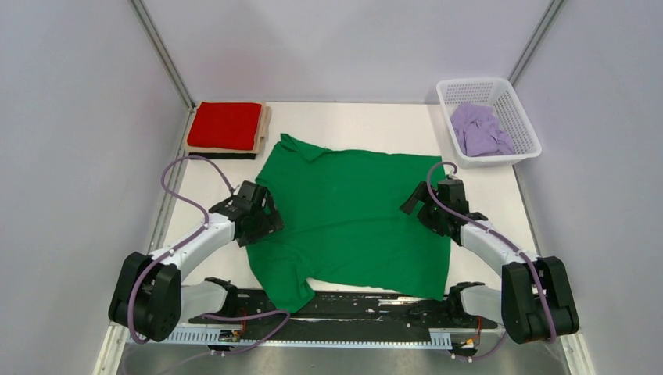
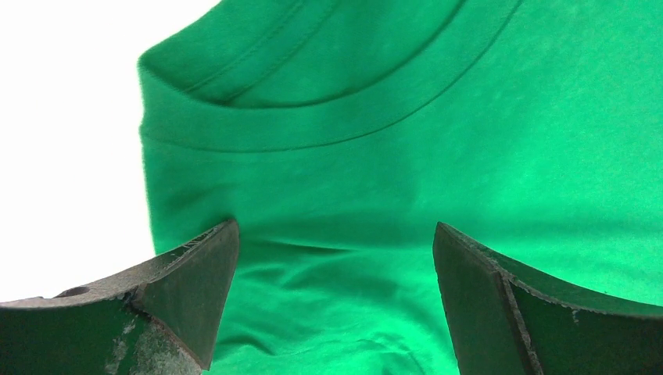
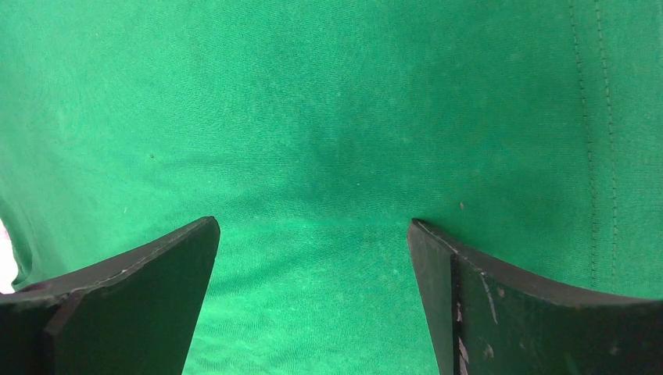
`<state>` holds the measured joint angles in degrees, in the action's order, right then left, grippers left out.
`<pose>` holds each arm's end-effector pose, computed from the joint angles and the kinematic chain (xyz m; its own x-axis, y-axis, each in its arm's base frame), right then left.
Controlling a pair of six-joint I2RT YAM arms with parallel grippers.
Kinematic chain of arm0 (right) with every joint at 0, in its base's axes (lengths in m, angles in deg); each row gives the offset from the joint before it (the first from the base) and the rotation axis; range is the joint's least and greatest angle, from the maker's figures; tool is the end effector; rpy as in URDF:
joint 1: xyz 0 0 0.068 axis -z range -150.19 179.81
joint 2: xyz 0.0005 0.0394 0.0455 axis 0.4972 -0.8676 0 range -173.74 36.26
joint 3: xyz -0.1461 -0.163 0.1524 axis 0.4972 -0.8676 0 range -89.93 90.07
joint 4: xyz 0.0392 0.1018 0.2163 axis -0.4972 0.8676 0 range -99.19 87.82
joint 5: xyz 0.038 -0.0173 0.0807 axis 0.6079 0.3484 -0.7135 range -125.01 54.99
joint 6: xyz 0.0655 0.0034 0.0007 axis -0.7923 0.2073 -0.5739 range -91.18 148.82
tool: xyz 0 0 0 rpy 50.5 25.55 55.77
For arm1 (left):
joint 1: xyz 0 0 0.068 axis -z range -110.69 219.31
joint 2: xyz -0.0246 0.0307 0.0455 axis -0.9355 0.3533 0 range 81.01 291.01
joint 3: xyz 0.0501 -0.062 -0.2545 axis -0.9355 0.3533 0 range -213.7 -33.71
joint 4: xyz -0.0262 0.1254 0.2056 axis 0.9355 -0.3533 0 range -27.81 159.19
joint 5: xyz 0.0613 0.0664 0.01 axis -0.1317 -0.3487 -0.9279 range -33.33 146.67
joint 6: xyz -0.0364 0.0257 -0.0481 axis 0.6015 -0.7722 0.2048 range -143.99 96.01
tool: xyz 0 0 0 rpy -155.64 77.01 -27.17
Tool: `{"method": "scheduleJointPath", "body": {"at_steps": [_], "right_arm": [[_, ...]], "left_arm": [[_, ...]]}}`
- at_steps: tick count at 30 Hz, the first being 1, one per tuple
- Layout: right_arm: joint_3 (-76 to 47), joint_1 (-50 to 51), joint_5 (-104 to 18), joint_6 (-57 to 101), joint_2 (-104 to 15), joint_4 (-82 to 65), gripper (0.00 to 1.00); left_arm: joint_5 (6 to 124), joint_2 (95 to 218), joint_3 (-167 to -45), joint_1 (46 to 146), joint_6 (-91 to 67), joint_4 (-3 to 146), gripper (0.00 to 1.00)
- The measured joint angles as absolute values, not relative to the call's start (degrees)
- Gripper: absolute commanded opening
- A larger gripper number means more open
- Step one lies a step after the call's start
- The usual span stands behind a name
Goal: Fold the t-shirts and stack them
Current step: Flatten out the tshirt
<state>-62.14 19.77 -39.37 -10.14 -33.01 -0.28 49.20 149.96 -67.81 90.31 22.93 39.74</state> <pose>0.2125 0.0417 0.1542 -0.7292 0.5076 -0.4589 0.3047 0.8413 0.4465 0.1894 -0.0654 0.1623 -0.7956 -0.4703 -0.3818 -0.4075 0.8819 -0.2369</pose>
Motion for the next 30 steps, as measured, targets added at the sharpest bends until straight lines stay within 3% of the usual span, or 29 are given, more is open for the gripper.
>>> {"method": "scheduleJointPath", "body": {"at_steps": [6,13,30], "right_arm": [[-61.9,19.8,-39.7,-9.7,-32.8,-0.2,1.0],[-57.3,19.8,-40.0,-8.5,-32.3,-0.3,1.0],[-50.3,20.4,-39.5,-6.0,-43.0,-3.7,1.0]], "left_arm": [[49.2,146.9,-69.1,90.3,22.5,35.4,1.0],[51.2,149.9,-82.2,90.3,20.0,38.9,1.0],[55.3,202.6,-124.6,86.6,16.9,52.5,1.0]]}}
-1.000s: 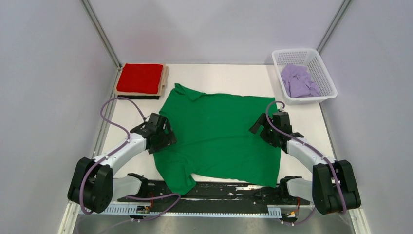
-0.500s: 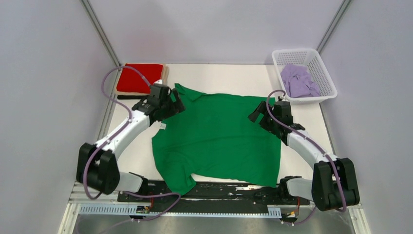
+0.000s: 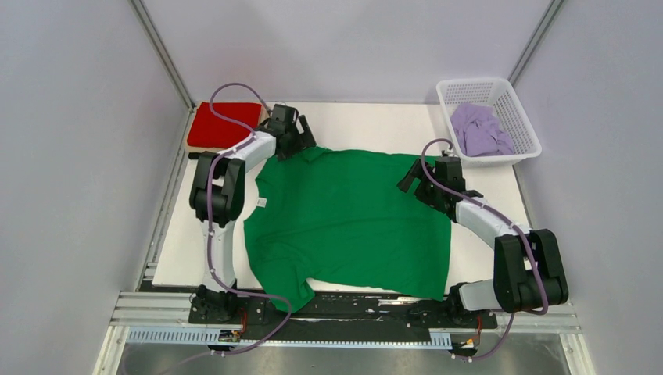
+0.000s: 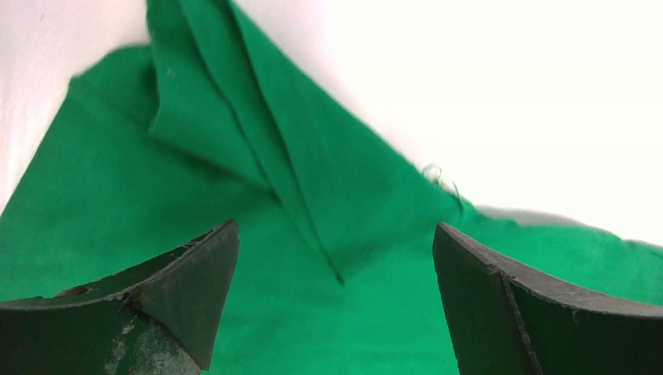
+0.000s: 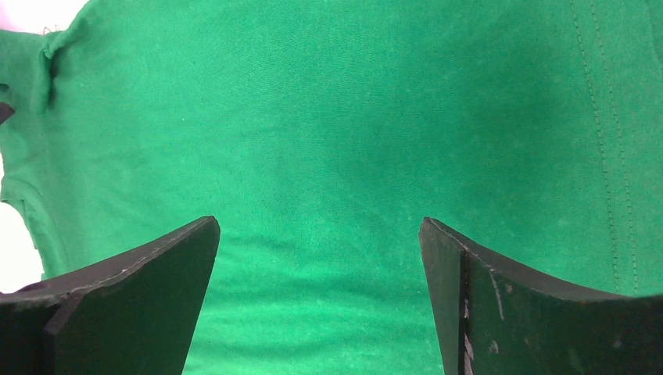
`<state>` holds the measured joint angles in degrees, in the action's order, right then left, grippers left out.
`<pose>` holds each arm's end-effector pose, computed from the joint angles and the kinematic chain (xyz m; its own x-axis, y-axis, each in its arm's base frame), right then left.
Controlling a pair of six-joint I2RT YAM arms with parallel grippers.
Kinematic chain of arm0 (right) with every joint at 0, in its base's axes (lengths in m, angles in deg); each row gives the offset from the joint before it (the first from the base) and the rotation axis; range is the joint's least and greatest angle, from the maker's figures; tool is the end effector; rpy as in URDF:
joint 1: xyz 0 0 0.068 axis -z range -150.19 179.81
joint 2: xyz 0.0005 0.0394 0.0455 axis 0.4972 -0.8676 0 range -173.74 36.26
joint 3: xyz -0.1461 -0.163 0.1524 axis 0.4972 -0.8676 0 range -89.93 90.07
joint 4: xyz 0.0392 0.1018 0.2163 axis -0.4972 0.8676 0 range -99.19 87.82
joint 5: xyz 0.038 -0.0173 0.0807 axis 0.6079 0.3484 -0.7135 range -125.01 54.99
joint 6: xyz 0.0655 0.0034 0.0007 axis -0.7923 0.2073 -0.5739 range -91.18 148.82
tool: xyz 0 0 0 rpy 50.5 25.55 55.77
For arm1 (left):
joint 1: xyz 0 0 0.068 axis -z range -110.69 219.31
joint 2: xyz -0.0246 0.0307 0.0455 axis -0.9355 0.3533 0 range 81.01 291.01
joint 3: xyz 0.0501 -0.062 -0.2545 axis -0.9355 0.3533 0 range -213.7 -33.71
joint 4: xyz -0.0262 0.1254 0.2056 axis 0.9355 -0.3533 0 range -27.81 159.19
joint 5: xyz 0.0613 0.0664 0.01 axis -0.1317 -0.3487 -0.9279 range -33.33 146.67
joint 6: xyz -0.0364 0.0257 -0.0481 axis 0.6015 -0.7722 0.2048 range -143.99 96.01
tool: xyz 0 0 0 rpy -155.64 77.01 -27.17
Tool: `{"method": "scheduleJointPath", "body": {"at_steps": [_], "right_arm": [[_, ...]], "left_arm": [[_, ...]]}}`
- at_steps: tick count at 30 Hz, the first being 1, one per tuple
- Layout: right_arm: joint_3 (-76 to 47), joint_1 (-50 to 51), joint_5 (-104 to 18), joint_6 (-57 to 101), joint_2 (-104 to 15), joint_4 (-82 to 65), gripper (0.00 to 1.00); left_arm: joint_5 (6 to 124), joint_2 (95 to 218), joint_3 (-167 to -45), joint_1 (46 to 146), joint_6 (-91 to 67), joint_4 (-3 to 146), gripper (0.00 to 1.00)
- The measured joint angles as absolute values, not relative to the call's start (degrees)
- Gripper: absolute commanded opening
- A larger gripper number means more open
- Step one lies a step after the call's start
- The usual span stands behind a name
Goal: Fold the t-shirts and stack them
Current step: Flatten out the tshirt
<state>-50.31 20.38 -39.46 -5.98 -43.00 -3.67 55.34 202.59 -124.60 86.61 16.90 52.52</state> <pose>0.2671 0.0485 0.1808 -0.6984 0.4608 -0.5476 0.2207 0.8666 0.4476 0.4431 -0.1367 0.1777 -0.7157 -0.4625 -0.5233 -0.2462 0.8683 -0.4307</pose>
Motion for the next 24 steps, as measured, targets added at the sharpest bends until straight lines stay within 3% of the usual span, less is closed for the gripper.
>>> {"method": "scheduleJointPath", "body": {"at_steps": [11,24], "right_arm": [[-50.1,20.6,-39.2,-5.5,-43.6,-4.0,1.0],[-47.9,20.6,-42.8,-5.3,-52.2,-6.7,1.0]], "left_arm": [[57.7,211.8,-134.9,86.3,16.7,55.7,1.0],[60.7,212.6,-135.4,86.1,18.2,58.3,1.0]]}}
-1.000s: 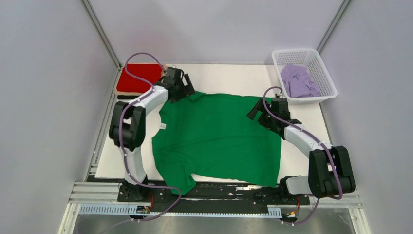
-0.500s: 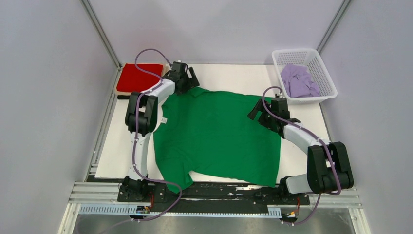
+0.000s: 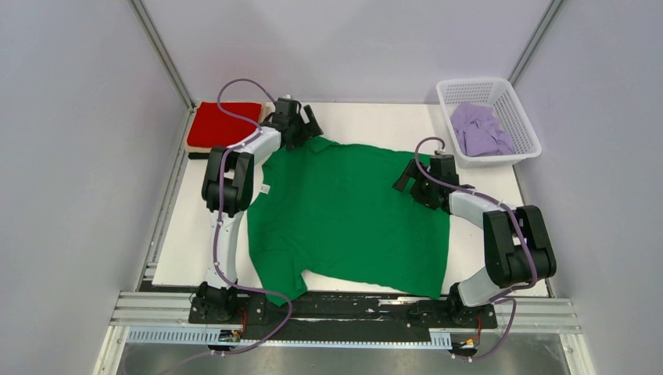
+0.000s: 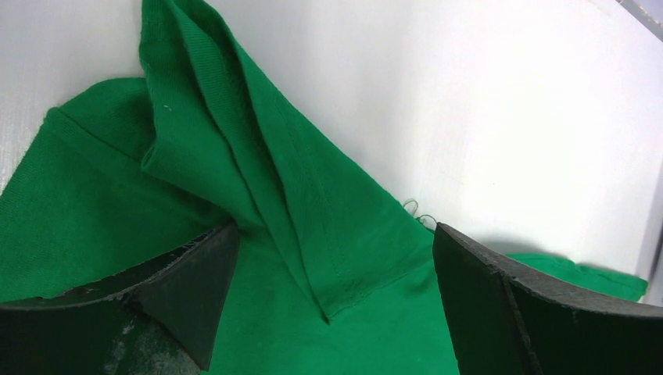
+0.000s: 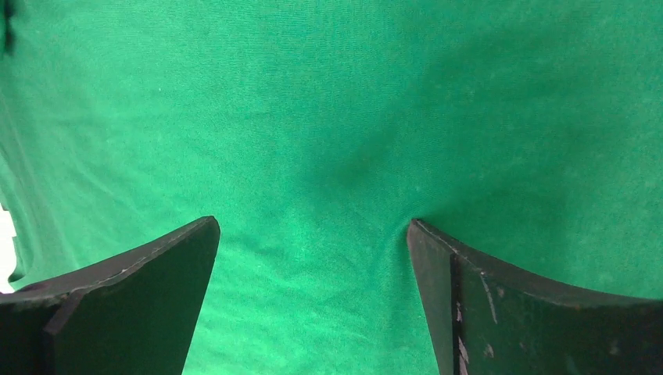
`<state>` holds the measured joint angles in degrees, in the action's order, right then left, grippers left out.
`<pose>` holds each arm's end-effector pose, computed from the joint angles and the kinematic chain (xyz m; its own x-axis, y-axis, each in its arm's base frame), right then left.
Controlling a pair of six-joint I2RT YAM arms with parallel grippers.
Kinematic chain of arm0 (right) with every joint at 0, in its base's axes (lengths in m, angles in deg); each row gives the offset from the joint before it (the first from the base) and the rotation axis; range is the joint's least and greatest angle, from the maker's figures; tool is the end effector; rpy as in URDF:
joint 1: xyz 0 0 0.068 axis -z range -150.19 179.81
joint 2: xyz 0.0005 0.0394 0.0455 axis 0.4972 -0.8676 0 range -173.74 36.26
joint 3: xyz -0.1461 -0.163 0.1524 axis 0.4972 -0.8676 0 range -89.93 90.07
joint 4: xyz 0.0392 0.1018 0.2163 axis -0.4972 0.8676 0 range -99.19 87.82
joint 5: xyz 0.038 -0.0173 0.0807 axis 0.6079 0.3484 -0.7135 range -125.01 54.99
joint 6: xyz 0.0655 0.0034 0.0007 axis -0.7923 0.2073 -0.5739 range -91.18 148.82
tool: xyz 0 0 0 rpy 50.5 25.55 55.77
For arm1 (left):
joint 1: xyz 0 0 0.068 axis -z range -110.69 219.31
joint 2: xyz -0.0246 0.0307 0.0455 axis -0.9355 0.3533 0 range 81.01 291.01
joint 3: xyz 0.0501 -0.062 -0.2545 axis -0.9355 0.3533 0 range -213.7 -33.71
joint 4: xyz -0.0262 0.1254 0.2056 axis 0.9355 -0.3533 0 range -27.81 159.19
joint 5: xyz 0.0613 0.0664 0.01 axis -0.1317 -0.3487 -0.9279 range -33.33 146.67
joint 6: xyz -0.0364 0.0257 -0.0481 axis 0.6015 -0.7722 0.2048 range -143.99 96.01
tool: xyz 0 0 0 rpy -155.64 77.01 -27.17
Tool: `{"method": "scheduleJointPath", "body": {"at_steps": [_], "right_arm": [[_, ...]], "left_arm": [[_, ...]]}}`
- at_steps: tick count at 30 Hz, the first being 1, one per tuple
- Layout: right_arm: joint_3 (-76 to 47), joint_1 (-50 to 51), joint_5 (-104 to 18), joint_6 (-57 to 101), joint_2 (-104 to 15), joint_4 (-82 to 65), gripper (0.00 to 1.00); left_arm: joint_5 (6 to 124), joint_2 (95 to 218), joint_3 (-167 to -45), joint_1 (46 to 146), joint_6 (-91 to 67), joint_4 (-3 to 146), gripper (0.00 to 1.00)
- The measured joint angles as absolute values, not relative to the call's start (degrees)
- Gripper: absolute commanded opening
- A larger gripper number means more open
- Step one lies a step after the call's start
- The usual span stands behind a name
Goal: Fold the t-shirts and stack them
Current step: Flatten out the tshirt
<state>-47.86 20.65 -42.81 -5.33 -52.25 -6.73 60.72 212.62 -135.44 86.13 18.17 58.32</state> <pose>0.2887 0.0537 0.1556 -0.7537 0.4418 -0.4866 0.2142 0.8650 0.4537 0.4878 -0.1512 0.1645 -0.6912 -0.4904 -0.5307 -0.1673 0.8231 -0.5428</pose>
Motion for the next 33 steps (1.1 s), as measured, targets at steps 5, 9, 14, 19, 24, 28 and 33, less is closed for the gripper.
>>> {"method": "scheduleJointPath", "body": {"at_steps": [5,9,14,19,24,28,33], "right_arm": [[-47.6,20.6,-43.0,-5.3,-52.9,-7.6,1.0],[-47.4,20.6,-43.0,-5.3,-53.3,-8.0,1.0],[-47.1,20.6,-42.8,-5.3,-53.6,-8.1,1.0],[-47.0,20.6,-41.4,-5.7,-53.4,-7.4,1.0],[-47.0,20.6,-39.8,-6.4,-52.5,-5.1,1.0],[-47.0,20.6,-39.5,-6.7,-52.5,-5.0,1.0],[-47.0,20.6,-39.5,-6.7,-52.4,-4.9,1.0]], "left_arm": [[61.4,212.6,-135.4,86.1,18.4,58.3,1.0],[61.6,212.6,-135.4,86.1,18.6,58.3,1.0],[61.5,212.5,-135.3,86.2,18.6,58.2,1.0],[60.9,210.4,-133.7,86.2,18.6,57.5,1.0],[60.7,209.1,-133.7,86.2,18.6,57.5,1.0],[60.8,209.0,-133.7,86.2,18.6,57.7,1.0],[61.1,209.1,-133.8,86.2,19.0,57.7,1.0]]}}
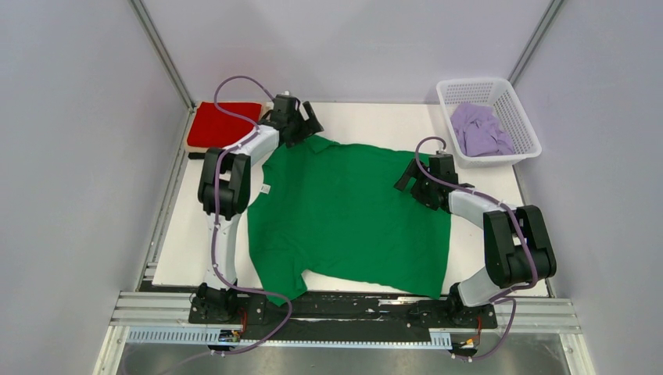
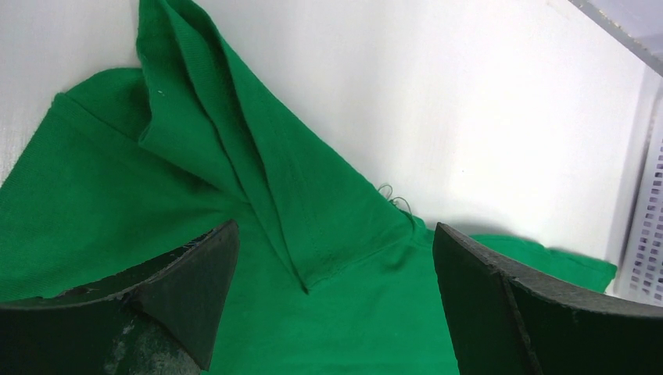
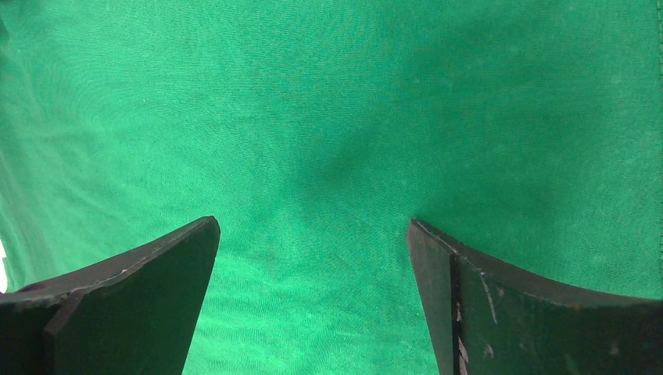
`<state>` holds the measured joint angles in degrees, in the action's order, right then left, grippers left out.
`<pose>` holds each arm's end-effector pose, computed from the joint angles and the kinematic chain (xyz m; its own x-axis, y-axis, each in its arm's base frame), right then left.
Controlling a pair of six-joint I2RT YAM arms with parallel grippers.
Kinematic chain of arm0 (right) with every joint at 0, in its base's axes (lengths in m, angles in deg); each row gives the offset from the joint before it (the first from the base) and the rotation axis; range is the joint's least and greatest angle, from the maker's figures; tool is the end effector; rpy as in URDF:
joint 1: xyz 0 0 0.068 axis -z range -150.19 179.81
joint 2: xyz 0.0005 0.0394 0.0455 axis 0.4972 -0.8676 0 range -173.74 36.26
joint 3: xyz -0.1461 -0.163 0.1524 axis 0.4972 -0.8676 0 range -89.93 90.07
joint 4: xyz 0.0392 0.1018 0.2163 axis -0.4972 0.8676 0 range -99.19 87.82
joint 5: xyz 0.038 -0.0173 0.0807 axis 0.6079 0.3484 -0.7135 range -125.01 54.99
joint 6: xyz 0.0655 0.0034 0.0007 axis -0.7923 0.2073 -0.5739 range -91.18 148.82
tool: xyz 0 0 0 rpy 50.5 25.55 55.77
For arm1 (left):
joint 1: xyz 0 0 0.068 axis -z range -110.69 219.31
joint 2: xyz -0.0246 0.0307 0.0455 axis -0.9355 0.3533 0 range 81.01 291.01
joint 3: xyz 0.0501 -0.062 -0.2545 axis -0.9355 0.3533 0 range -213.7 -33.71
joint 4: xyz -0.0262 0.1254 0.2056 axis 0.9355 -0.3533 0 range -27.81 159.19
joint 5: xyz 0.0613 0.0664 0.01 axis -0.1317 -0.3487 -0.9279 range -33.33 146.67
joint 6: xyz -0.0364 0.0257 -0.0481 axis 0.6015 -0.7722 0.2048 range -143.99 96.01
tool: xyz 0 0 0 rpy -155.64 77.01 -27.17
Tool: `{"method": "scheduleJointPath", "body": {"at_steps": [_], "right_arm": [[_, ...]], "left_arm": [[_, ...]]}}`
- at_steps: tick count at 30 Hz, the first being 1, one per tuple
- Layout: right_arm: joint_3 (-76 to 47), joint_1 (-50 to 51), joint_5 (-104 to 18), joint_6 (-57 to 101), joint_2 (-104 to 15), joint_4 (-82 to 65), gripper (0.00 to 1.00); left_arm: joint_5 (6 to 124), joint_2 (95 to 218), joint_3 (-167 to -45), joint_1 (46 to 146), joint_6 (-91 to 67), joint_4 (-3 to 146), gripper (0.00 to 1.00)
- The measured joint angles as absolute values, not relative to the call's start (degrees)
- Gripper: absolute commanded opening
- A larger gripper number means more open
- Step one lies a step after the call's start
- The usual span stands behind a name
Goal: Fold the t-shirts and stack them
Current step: Flatten out the tshirt
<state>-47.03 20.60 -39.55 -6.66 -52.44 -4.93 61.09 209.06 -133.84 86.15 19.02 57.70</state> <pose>0.2896 0.0512 0.1560 -0.7380 0.4665 -0.4876 0.2685 0.8659 0.4221 0.4795 -0.1492 0.1848 -0.6802 -0.5046 -0.5317 -0.1614 0.8106 -0.5629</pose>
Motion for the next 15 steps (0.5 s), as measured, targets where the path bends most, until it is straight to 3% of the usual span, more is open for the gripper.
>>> {"method": "scheduleJointPath", "body": {"at_steps": [15], "right_arm": [[-47.0,20.6,-39.5,-6.6,-52.3,-4.7,1.0]], "left_arm": [[62.7,215.1,-139.2,86.2,20.6,58.9,1.0]]}}
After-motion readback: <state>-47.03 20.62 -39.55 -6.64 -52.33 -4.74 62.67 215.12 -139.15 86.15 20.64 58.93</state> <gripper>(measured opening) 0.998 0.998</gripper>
